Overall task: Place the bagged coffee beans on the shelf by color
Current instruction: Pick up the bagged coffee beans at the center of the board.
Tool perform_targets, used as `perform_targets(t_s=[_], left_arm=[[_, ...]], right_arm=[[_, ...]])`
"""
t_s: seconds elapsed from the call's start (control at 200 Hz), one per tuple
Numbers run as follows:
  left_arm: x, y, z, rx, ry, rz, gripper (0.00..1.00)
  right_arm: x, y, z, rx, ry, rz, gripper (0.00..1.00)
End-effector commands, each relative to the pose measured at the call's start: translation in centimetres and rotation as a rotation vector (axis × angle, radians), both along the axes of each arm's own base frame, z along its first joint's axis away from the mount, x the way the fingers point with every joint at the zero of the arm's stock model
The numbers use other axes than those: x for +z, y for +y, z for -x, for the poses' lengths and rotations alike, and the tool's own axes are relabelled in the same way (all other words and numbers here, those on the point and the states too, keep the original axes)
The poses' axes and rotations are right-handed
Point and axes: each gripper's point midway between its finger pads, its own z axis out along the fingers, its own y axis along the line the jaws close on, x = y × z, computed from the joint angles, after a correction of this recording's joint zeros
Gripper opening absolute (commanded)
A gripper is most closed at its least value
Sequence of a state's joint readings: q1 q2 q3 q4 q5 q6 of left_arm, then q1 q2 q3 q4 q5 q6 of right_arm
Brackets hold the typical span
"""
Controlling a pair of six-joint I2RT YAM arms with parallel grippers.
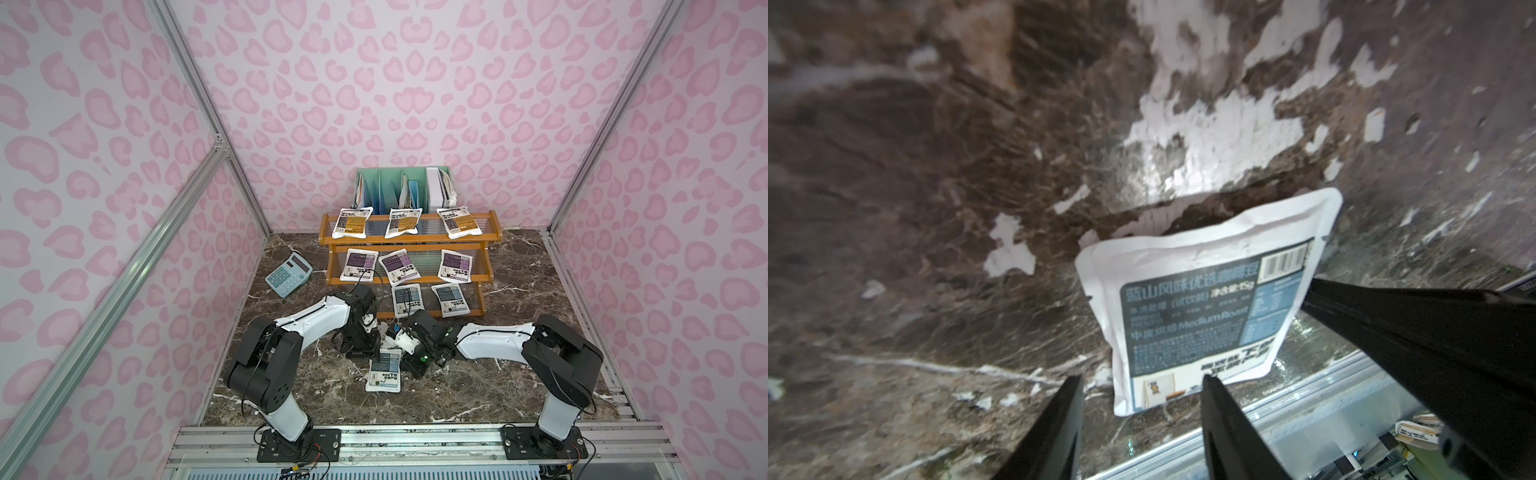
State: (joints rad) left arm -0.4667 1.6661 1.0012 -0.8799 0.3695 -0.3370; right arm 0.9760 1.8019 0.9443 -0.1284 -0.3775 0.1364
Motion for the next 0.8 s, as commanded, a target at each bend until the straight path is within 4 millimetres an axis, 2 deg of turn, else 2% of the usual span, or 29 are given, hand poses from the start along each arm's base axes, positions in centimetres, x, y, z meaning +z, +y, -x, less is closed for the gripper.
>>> perform_targets(t_s=[0.0,0.245,0.34,0.41,0.48,0.58,0.67,0.735,0.795], left_arm=[[-0.1,0.6,1.6,-0.001,0.085,-0.027,0.50],[-1.0,1.4,3.0,0.019,0.166,-0.078,0.54],[-1.6,1.3,3.1,0.022,0.191,-0.077,0.58],[-1.9,1.1,3.1,0.020,0.200,-0.072,0.56],[-2.2,0.7,2.8,0.018,0.201,-0.057,0.47],[-2.1,-0.6,2.2,0.014,0.192,0.013,0.21],[-1.8,-1.0,2.0,0.011,0.180,0.039,0.06],[-1.6,-0.9,1.9,0.007,0.170,0.040,0.00],[-1.2,-0.8,1.7,0.005,0.149,0.039,0.00]], right_arm=[[0.1,0.8,-0.1,-0.006,0.001,-0.034,0.05],[0.5,2.0,-1.0,-0.008,-0.033,-0.071,0.05],[0.7,2.3,-1.3,-0.009,-0.045,-0.082,0.05],[0.9,2.4,-1.4,-0.010,-0.048,-0.086,0.05],[1.1,2.3,-1.5,-0.014,-0.059,-0.090,0.05],[1.4,2.2,-1.6,-0.022,-0.066,-0.088,0.05],[1.6,2.1,-1.5,-0.029,-0.070,-0.087,0.05],[1.7,1.9,-1.4,-0.035,-0.074,-0.087,0.05],[1.8,1.9,-1.2,-0.039,-0.078,-0.089,0.05]])
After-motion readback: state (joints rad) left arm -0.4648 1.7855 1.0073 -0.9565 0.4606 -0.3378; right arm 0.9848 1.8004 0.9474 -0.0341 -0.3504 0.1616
